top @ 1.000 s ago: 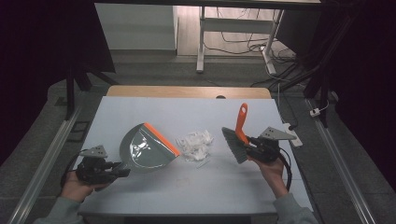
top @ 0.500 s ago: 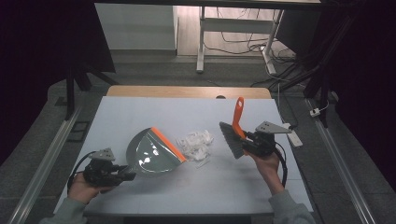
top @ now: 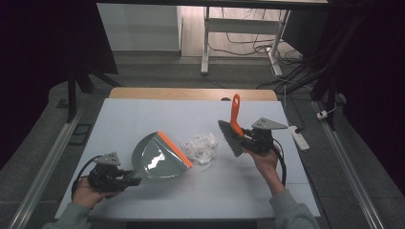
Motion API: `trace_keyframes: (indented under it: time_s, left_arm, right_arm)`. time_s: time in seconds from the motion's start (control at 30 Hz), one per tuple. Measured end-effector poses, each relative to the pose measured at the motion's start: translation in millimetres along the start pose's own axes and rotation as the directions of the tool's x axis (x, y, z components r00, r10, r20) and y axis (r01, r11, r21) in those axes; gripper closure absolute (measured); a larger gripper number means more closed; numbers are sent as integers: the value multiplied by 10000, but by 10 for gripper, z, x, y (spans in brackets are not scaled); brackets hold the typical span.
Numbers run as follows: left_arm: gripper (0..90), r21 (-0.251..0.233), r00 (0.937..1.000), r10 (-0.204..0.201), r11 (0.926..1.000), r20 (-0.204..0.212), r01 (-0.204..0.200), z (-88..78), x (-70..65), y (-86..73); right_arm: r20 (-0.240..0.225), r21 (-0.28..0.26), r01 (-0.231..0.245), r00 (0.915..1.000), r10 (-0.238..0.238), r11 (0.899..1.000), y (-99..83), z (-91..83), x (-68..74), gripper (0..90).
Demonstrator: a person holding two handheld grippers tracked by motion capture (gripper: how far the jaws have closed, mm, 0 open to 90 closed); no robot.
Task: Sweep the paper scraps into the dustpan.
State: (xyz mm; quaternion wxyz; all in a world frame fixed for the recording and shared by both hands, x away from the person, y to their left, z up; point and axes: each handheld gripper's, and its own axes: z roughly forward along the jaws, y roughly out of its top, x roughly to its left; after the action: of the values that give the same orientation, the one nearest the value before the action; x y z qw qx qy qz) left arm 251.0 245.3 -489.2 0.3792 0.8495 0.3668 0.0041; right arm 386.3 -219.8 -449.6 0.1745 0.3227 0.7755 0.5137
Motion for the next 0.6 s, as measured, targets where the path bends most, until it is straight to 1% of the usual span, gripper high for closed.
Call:
trace_keyframes:
  time_s: [0.03,0.07,0.2,0.23,0.27,0.3,0.37,0.43,0.47,0.53,0.57,0.6]
  left_arm:
    - [616,29,10000,12,10000,22,-12,6,-2,1]
    - [616,23,10000,-14,10000,49,14,14,-6,1]
    - [615,160,9999,-18,9999,152,15,48,-12,1]
    - [616,198,9999,-6,9998,164,3,58,-17,2]
    - [616,246,9998,44,9997,183,-48,67,-18,4]
    - [615,270,9998,45,9996,207,-50,76,-23,6]
    - [615,317,9997,60,9995,240,-68,92,-25,8]
    - [616,350,9997,9,9994,259,-18,103,-21,7]
    - [615,371,9996,-8,9993,290,-2,106,-18,5]
    - [615,425,9994,-20,9991,335,6,116,-16,2]
    - [615,474,9993,-4,9989,368,-14,119,-14,1]
    - [615,490,9992,-7,9988,398,-12,125,-15,0]
  right_arm:
    - [-20,11,39,10000,-39,10000,11,27,1,704]
    - [36,103,192,9998,-192,9998,33,76,7,704]
    - [-16,115,238,9997,-238,9996,58,144,13,704]
    - [-46,117,268,9996,-268,9996,71,192,14,703]
    - [-46,117,268,9996,-268,9996,71,192,14,703]
    - [-16,224,338,9994,-338,9992,88,240,20,704]
    - [32,277,423,9991,-424,9987,109,286,25,703]
    - [34,301,430,9991,-431,9986,120,307,23,703]
    - [55,384,387,9992,-390,9985,141,356,15,703]
    - [74,425,371,9993,-374,9984,147,384,12,703]
    - [141,563,361,9992,-370,9978,155,441,5,703]
    - [141,563,361,9992,-370,9978,155,441,5,703]
